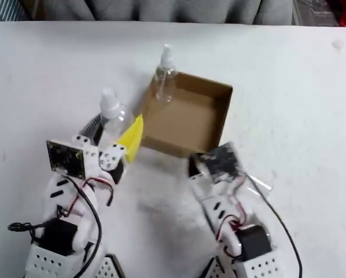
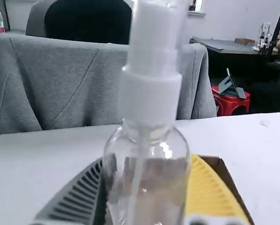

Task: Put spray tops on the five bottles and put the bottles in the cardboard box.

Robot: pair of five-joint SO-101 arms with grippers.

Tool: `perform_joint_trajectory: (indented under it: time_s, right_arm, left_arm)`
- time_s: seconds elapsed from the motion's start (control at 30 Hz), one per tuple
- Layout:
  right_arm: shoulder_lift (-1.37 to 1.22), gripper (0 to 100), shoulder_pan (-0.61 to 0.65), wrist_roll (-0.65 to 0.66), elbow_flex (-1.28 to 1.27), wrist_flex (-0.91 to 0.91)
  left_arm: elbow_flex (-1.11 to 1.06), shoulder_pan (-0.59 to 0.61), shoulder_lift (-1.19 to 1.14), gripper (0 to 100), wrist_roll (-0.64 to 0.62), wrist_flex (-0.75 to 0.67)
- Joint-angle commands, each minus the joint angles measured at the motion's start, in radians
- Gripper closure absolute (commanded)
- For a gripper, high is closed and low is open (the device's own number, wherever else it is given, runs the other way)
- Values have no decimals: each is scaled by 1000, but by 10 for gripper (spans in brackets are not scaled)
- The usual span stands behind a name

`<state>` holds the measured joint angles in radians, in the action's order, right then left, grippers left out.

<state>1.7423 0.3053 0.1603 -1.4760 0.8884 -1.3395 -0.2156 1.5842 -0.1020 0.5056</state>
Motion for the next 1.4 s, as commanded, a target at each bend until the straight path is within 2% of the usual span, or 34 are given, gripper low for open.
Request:
perform_joint_trajectory:
  time_s: [0.0, 0.1, 0.17, 0.23, 0.3, 0.5, 0.73, 0.9, 1.03, 1.37]
  right_arm:
    - [39, 984, -206, 12, 37, 13]
    - [30, 984, -361, 98, -23, -15]
    - [31, 984, -456, 137, -109, -96]
    - [39, 984, -526, 114, -206, -229]
    - [33, 984, -561, 89, -213, -272]
    - [27, 984, -515, 66, -216, -234]
    - [27, 984, -519, 66, -216, -236]
    - [27, 984, -519, 66, -216, -237]
    - [27, 984, -519, 66, -216, -237]
    - [27, 984, -518, 66, -216, -239]
  left_arm:
    - [46, 4, -133, 980, 3, -118]
    - [135, 5, -282, 980, 3, -124]
    - [192, 4, -367, 980, 3, -130]
    - [226, 4, -440, 980, 3, -187]
    - [226, 2, -499, 980, 3, -292]
    - [204, 2, -682, 980, 3, -600]
    - [213, -4, -964, 980, 3, -859]
    - [222, -53, -1162, 980, 9, -1048]
    - [290, -76, -1317, 980, 11, -1106]
    - [489, -38, -1635, 980, 12, -1111]
